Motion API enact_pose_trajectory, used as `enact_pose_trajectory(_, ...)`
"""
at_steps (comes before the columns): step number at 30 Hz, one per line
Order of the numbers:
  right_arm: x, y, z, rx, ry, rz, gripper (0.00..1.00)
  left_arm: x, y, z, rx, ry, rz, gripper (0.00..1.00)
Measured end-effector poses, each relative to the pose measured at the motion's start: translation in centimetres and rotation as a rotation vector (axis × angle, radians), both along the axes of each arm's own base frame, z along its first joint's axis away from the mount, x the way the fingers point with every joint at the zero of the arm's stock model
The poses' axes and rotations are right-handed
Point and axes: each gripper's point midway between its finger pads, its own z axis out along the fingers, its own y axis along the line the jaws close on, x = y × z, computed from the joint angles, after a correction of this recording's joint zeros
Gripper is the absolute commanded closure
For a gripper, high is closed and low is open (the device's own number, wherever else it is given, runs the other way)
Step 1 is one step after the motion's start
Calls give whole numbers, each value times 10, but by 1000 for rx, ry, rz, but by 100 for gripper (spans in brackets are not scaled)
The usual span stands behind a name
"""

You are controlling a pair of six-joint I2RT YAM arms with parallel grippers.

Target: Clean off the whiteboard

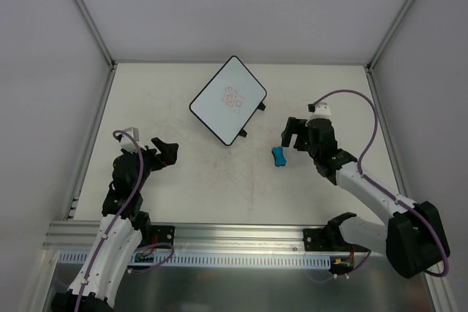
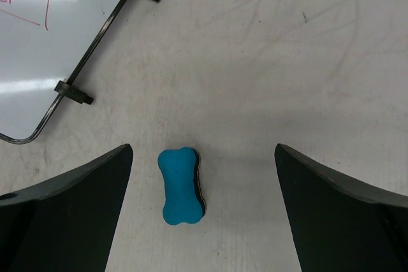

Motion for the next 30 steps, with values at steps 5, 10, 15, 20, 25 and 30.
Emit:
enact_pose_trajectory(5,10,22,-13,-56,81,68,5,0,0,-1,0,6,-1,1)
enact_pose_trajectory(10,14,39,-35,-107,198,123,15,0,0,-2,0,8,-1,1)
enact_pose_trajectory(15,10,42,-54,-143,301,151,19,0,-1,-5,2,21,-3,1)
enact_pose_trajectory(20,4,49,-64,-188,385,180,26,0,-2,-7,0,31,-11,1)
enact_pose_trajectory(25,-6,51,-66,-230,439,199,26,0,-3,-9,-1,38,-19,1)
enact_pose_trajectory(30,-13,47,-68,-260,468,194,28,-1,-4,-9,-2,39,-22,1)
